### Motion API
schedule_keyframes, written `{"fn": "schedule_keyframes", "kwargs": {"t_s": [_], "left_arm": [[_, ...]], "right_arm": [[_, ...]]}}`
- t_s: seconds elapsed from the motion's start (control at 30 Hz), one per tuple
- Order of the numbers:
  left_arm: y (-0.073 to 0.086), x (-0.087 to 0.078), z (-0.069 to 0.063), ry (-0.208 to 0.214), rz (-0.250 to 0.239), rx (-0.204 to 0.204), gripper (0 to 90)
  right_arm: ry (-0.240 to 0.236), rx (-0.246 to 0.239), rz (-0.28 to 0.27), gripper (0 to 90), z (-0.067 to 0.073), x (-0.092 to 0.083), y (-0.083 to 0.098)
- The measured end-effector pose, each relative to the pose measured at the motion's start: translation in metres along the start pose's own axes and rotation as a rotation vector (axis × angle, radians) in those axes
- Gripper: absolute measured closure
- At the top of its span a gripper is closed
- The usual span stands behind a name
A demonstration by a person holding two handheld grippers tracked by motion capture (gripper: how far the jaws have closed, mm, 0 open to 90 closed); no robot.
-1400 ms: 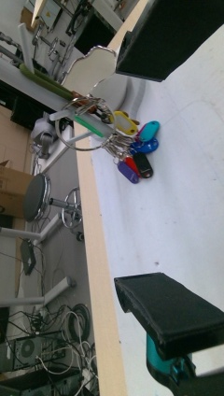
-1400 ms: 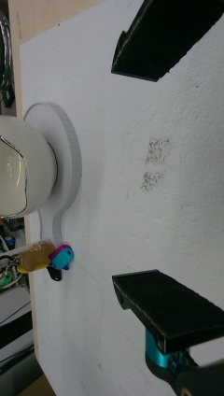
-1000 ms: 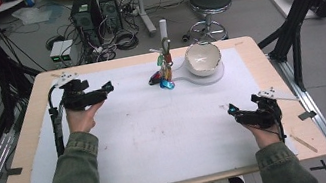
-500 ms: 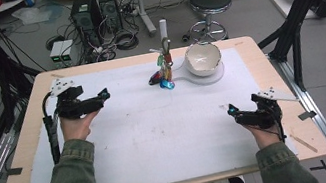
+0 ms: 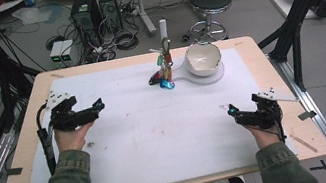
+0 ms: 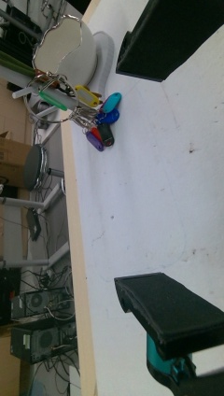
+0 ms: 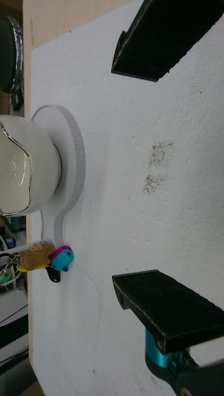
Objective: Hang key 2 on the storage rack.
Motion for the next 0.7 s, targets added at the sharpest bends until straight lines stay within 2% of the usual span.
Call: {"fn": "schedule_keyframes", "kwargs": {"t_s": [0.13, 0.27, 0.7], "left_arm": [[0.004, -0.004, 0.0, -0.006, 0.004, 0.006, 1.6], [0.009, -0.012, 0.002, -0.011, -0.026, -0.013, 1.6], [0.035, -0.03, 0.022, -0.055, -0.039, -0.055, 1.6]], "right_arm": [[-0.001, -0.006, -0.004, 1.1, 0.001, 0.0, 0.0], [-0.008, -0.009, -0.012, 1.1, 0.002, -0.001, -0.001], [0.0, -0.017, -0.012, 1.0, 0.002, 0.0, -0.001]]}}
Point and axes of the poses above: each handheld gripper's, and its own axes: x roughly forward along the jaws, y roughly out of its underside, z roughly to its left, the point moved 5 cm from there along x, roughly forward along the jaws, and after that the axes turned 4 degrees about -x, right-handed, at the moved point
